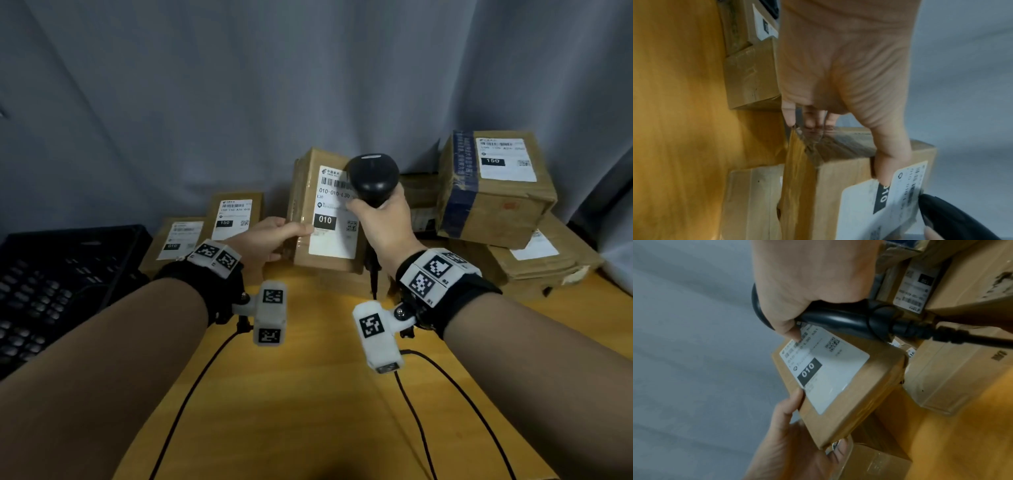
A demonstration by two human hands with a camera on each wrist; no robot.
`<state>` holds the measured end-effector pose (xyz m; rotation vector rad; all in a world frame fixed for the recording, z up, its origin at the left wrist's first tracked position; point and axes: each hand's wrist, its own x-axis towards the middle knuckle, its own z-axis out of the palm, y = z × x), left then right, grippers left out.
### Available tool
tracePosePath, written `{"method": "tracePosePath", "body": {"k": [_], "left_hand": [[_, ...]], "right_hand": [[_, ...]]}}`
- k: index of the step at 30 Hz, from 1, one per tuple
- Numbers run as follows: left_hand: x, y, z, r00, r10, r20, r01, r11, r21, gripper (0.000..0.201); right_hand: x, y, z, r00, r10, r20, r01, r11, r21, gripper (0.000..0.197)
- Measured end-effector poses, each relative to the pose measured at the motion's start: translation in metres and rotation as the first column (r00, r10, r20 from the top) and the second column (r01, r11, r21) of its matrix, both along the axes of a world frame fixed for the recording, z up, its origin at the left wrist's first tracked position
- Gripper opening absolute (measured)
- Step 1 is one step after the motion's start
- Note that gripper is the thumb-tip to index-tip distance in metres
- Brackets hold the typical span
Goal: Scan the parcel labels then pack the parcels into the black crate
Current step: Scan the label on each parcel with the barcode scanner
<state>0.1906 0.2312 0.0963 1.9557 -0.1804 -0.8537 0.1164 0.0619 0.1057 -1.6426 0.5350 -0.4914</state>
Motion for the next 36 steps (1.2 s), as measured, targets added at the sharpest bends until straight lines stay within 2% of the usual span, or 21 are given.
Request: {"method": "tracePosePath", "body": {"k": [2,5,8,9,13,16,18,26,36], "left_hand": [[0.0,0.001,0.002,0.999,-0.031,-0.016,0.031,0.999,0.015,0.021],[-0.002,0.0,0.004,1.0,-0.014,-0.009,0.014,1.0,0.021,0.036],[0.001,-0.002,0.001,0.998,0.029,-0.056,-0.031,0.998,-0.051,0.024],[0.004,-0.001,-0.001,0.997,0.045,-0.062,-0.049,0.997,-0.066,0.025],[0.013,0.003,-0.007,0.984,0.179,0.012,-0.179,0.984,-0.025,0.053],[0.02,0.009,-0.013,0.959,0.269,0.085,-0.268,0.963,-0.024,0.068],[0.024,0.012,-0.016,0.95,0.289,0.117,-0.287,0.957,-0.034,0.073],[0.025,0.011,-0.019,0.939,0.303,0.164,-0.306,0.952,-0.008,0.069],[0.024,0.007,-0.019,0.945,0.293,0.145,-0.294,0.956,-0.015,0.069]], "right_hand": [[-0.005,-0.004,0.002,1.0,0.021,0.015,-0.022,0.998,0.059,0.055],[-0.008,-0.011,0.004,0.998,0.05,0.028,-0.051,0.997,0.054,0.056],[-0.007,-0.015,0.008,0.996,0.085,-0.019,-0.084,0.994,0.066,0.05],[-0.006,-0.017,0.009,0.995,0.094,-0.045,-0.091,0.994,0.066,0.046],[-0.007,-0.026,0.023,0.977,0.147,-0.155,-0.142,0.989,0.047,0.027],[-0.01,-0.028,0.036,0.952,0.23,-0.202,-0.221,0.973,0.067,0.026],[-0.009,-0.026,0.044,0.941,0.251,-0.226,-0.252,0.967,0.025,0.025],[-0.002,-0.015,0.079,0.908,0.313,-0.277,-0.345,0.936,-0.074,0.03],[-0.005,-0.01,0.093,0.888,0.301,-0.347,-0.366,0.921,-0.137,0.035]]}}
